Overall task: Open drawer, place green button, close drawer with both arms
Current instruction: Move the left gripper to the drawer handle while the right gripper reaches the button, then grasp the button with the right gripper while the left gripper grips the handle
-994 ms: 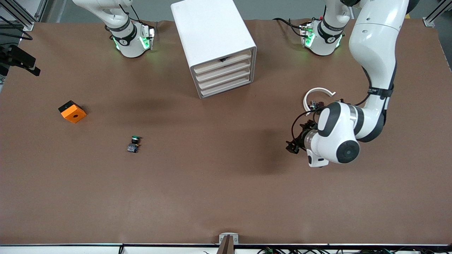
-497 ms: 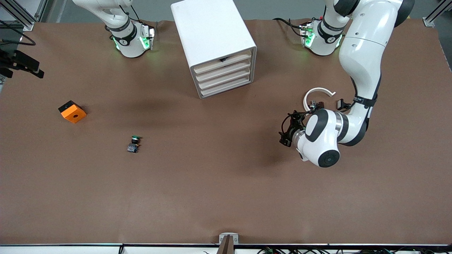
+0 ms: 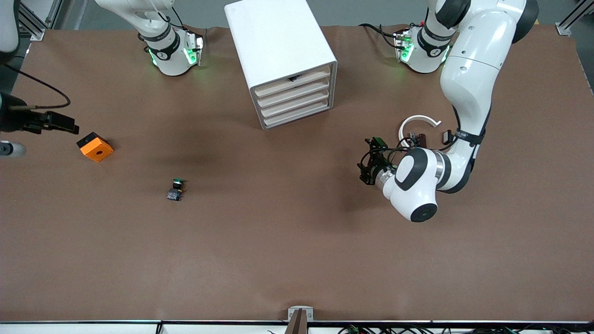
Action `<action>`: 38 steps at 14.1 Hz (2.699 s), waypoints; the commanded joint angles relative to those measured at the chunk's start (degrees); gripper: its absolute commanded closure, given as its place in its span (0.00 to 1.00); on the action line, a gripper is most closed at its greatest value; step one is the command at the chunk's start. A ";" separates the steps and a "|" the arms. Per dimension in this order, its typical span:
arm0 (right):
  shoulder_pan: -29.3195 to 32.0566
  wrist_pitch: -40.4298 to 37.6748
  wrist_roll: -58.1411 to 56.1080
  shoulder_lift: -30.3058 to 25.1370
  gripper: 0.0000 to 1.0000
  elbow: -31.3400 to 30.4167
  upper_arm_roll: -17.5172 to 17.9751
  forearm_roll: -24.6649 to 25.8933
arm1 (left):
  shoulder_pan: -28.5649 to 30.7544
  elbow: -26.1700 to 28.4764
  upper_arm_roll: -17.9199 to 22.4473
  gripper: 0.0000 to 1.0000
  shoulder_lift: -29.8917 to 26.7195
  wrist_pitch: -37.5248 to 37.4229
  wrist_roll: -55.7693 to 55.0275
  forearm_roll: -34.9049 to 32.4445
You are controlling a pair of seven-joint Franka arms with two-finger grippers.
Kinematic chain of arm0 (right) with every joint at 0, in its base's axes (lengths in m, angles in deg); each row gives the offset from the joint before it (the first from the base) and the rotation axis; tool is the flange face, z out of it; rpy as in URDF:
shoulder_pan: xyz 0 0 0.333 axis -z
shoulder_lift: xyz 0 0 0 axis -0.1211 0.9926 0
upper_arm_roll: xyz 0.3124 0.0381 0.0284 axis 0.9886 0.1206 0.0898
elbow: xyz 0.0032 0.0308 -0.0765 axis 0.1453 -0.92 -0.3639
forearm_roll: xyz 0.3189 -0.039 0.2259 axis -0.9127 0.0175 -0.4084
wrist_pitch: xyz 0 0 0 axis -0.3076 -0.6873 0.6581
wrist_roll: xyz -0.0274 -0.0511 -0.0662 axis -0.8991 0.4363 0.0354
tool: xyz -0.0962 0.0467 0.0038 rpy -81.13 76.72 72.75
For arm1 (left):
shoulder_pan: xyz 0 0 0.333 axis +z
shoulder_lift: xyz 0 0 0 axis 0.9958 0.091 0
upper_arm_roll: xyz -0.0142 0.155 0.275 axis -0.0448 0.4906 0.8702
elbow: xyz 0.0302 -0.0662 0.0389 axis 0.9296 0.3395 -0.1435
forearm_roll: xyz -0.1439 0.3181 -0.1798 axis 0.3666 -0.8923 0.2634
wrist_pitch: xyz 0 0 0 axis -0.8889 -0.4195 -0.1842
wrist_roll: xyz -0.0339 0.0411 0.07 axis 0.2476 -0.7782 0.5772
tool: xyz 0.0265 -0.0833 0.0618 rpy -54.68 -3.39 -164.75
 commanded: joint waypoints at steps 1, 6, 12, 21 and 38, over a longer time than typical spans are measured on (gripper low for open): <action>0.18 3.23 1.24 1.57 0.00 1.21 0.26 -0.60 | 0.24 -2.00 -0.15 0.00 2.20 -5.15 -5.70 3.84; -8.16 20.62 19.33 2.45 0.00 -10.98 0.44 -1.57 | -0.20 -2.00 -0.15 0.00 3.61 -9.56 -13.36 10.36; -7.64 37.42 18.66 11.74 0.00 -16.81 0.44 -2.98 | -1.08 -2.00 -0.06 0.00 5.46 -9.56 -16.01 15.98; -8.26 49.03 19.62 22.04 0.00 -16.99 0.52 -3.85 | -3.80 -1.82 -0.06 0.35 7.57 -9.91 -18.47 17.48; -12.21 59.59 19.26 22.49 0.00 -27.27 0.35 -9.13 | -11.71 -1.56 0.03 0.34 10.38 -9.83 -18.64 19.68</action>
